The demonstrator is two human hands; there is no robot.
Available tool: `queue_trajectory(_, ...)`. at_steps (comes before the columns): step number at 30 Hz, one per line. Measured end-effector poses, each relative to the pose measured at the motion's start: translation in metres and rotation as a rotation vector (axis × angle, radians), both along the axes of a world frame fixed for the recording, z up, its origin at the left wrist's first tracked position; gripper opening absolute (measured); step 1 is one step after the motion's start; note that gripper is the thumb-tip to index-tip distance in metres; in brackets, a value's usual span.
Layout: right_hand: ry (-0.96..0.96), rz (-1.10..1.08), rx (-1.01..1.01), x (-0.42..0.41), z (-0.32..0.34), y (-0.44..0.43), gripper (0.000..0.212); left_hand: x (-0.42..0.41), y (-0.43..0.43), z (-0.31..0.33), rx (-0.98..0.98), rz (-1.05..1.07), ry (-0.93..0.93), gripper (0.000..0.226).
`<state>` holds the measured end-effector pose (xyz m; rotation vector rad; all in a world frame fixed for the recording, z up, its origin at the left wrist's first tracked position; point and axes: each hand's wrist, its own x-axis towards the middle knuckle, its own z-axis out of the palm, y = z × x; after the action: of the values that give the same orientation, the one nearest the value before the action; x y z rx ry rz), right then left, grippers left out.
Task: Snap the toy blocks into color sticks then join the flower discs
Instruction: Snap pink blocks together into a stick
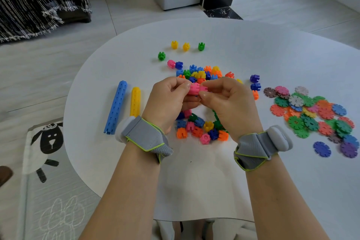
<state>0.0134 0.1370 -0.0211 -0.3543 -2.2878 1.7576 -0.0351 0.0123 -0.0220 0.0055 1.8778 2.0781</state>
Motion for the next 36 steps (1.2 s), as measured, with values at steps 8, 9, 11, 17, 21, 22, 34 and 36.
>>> queue_trajectory(8,-0.015,-0.003,0.054,0.001,0.003,-0.002,0.022,0.0,-0.003,-0.001,-0.072,-0.008,0.03,0.016)
queue_trajectory(9,-0.004,-0.005,0.057,0.001,0.003,-0.002,0.023,0.0,-0.004,-0.001,-0.07,-0.009,0.028,0.015)
queue_trajectory(11,0.023,-0.003,0.069,0.001,0.004,-0.002,0.024,-0.001,-0.005,-0.001,-0.072,-0.011,0.034,0.016)
queue_trajectory(17,0.06,-0.004,0.06,0.0,0.0,-0.005,0.026,0.001,-0.006,0.001,-0.102,-0.007,0.098,0.016)
queue_trajectory(21,-0.009,0.056,0.035,-0.002,-0.002,-0.008,0.031,0.0,-0.01,0.006,-0.102,0.006,0.173,0.016)
queue_trajectory(22,-0.022,0.049,0.011,-0.003,-0.001,-0.008,0.036,-0.002,-0.011,0.006,-0.097,0.006,0.175,0.015)
queue_trajectory(34,-0.197,0.064,0.841,-0.015,-0.01,-0.012,0.031,-0.011,-0.024,0.0,-0.098,0.194,0.099,0.015)
queue_trajectory(36,-0.21,0.067,0.856,-0.018,-0.009,-0.014,0.037,-0.01,-0.024,0.0,-0.098,0.188,0.094,0.015)
